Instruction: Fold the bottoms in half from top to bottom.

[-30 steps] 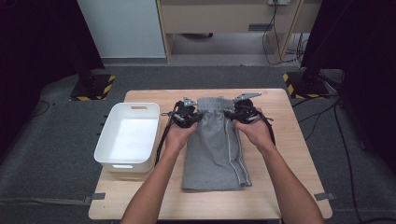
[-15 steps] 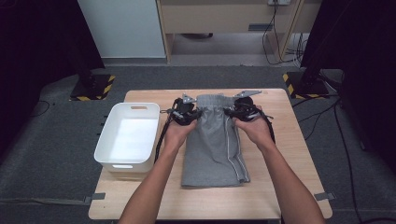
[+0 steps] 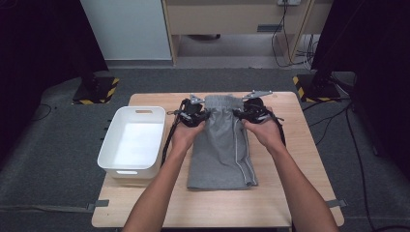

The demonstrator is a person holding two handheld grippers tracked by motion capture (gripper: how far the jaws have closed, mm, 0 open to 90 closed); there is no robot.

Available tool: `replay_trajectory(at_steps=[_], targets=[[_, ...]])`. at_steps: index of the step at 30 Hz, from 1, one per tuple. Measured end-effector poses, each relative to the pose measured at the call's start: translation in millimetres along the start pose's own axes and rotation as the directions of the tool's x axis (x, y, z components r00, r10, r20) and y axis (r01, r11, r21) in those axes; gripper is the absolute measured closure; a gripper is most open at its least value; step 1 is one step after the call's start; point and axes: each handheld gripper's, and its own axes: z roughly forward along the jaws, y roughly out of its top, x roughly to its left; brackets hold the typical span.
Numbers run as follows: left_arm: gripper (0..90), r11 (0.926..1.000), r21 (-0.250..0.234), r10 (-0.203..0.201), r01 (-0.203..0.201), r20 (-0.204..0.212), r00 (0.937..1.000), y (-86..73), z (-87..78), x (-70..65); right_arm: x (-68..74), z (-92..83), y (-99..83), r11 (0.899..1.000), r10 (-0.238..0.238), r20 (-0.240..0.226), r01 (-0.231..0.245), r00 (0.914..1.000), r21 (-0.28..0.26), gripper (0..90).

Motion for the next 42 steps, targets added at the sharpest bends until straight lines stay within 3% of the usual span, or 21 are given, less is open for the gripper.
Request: replay_trajectory(at_steps=[15,26,33,42], targets=[[83.3,0.9999,0.002,0.01,-0.01,-0.009,0.9999,-0.7,5.7,4.2,-3.4,9.6,0.7,1.0,0.002,0.004,-0.002,1.0,-0.011,78.7],[83.2,0.9998,-0.018,-0.01,0.009,-0.009,0.9999,-13.2,-2.3,2.5,9.2,3.9,-9.7,0.999,-0.035,0.009,0.035,0.9994,-0.039,78.7],[83.2,0.9992,-0.038,0.007,-0.007,0.005,1.0,-21.8,-11.2,-5.7,17.5,-5.8,-21.7,0.997,-0.049,0.002,0.049,0.9988,-0.057,78.7],[83.2,0.999,-0.039,0.02,-0.02,0.015,0.9997,-32.2,-11.3,-13.3,23.3,-12.4,-36.7,0.996,-0.079,0.004,0.079,0.9969,-0.048,78.7]])
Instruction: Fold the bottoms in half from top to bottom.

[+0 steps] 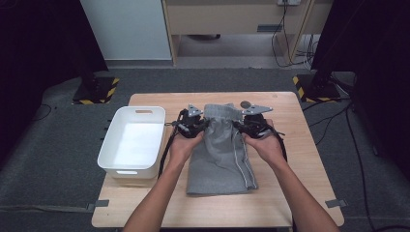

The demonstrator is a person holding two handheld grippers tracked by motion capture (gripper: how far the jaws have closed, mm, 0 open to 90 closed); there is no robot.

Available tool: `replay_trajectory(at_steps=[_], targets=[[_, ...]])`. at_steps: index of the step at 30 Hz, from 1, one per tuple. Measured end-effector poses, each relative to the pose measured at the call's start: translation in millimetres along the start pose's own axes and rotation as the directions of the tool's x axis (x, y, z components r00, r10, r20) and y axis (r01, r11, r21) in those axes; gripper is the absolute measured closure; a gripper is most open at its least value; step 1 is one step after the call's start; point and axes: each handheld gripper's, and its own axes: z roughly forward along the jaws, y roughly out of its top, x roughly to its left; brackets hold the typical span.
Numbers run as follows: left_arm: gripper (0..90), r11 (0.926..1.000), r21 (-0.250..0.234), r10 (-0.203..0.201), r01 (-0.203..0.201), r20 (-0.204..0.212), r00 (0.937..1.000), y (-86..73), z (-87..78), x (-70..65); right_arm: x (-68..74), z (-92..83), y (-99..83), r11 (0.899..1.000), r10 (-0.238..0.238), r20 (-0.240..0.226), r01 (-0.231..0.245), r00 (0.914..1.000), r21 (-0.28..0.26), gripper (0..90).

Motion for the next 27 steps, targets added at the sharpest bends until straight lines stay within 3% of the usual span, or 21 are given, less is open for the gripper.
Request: replay_trajectory(at_steps=[10,17,27], targets=[[83.2,1.0,-0.005,0.002,-0.002,0.002,1.0,0.9,-0.2,0.9,-1.6,-0.4,-0.2,1.0,0.017,-0.003,-0.017,0.9999,-0.006,78.7],[83.2,0.9998,-0.015,-0.01,0.01,-0.008,0.9999,13.0,-3.0,9.6,-4.8,2.2,17.2,0.999,0.029,0.004,-0.029,0.9996,-0.015,78.7],[83.1,0.9976,-0.069,-0.005,0.003,-0.025,0.9997,33.0,-17.7,16.6,-5.6,-2.5,43.9,0.998,0.02,0.02,-0.018,0.9996,-0.06,78.6]])
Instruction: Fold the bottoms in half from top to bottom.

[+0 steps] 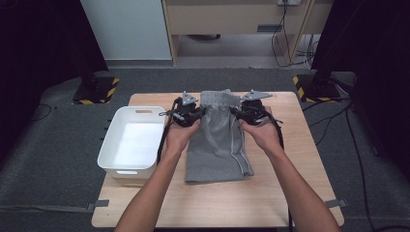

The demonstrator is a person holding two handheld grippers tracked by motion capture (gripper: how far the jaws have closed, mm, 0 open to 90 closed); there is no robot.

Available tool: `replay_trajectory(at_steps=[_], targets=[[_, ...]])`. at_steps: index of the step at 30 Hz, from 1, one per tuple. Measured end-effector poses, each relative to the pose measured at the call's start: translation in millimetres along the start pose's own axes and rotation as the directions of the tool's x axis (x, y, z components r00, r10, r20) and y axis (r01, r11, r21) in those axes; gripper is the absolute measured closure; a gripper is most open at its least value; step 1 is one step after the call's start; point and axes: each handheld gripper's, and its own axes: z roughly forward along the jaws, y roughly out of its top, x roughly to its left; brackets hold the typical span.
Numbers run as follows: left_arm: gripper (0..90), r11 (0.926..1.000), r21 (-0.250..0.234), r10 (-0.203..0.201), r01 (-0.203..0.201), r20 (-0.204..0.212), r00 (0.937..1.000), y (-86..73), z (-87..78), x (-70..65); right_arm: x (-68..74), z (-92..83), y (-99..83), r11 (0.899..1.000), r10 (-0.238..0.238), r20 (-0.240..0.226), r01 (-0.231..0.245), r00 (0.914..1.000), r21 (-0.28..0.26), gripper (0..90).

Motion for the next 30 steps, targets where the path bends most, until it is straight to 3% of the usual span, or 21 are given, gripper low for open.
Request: replay_trajectory(at_steps=[5,15,20,30], targets=[[83.0,0.9998,-0.007,0.016,-0.016,0.004,0.9999,-9.1,-3.1,-4.6,4.4,-4.6,-6.5,1.0,-0.012,-0.004,0.012,0.9999,-0.005,78.5],[83.0,0.9996,0.005,0.027,-0.027,0.029,0.9992,-37.3,-8.7,-16.9,16.7,-12.4,-44.8,1.0,-0.024,-0.041,0.024,0.9989,0.002,78.4],[82.8,0.9992,0.014,0.036,-0.036,0.044,0.9984,-43.3,-13.1,-20.8,21.2,-16.3,-52.2,0.999,-0.035,-0.049,0.035,0.9982,0.002,78.2],[82.6,0.9986,0.049,0.016,-0.019,0.053,0.9985,-63.5,-13.3,-22.0,28.0,-13.1,-60.7,0.998,-0.058,-0.074,0.061,0.9956,0.036,77.8]])
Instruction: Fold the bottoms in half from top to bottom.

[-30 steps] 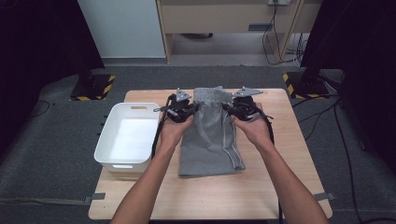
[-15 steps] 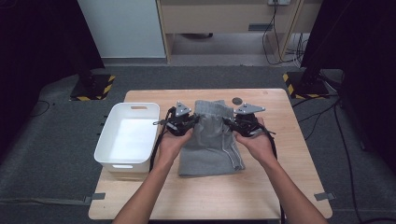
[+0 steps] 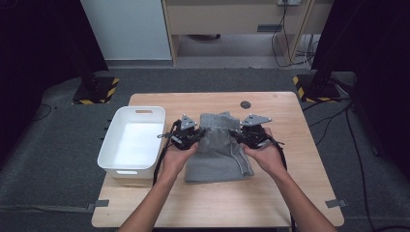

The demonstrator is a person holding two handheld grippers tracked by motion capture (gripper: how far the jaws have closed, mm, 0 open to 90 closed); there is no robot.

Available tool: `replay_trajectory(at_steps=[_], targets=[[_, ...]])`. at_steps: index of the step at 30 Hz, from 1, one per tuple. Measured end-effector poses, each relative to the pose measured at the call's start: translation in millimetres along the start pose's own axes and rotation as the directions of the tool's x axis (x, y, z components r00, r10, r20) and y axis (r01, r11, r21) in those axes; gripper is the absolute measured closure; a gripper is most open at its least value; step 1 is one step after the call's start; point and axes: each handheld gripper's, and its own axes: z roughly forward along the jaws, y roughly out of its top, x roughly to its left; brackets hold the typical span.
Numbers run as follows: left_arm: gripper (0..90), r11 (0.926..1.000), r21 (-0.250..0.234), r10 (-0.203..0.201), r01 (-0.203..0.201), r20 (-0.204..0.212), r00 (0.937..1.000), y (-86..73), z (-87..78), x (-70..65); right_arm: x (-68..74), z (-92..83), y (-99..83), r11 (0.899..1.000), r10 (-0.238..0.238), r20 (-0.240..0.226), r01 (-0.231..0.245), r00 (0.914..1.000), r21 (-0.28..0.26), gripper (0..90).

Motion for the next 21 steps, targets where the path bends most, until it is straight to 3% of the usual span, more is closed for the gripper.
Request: replay_trajectory(at_steps=[8,21], targets=[[82.8,1.0,0.004,-0.004,0.004,0.009,1.0,-12.2,-1.7,-1.4,3.6,-0.6,-2.6,0.999,-0.016,-0.042,0.017,0.999,0.027,77.3],[82.8,0.9997,0.024,0.004,-0.004,0.027,0.9996,-28.0,0.5,-8.3,8.2,-4.3,-15.8,0.998,-0.028,-0.068,0.031,0.9973,0.058,76.4]])
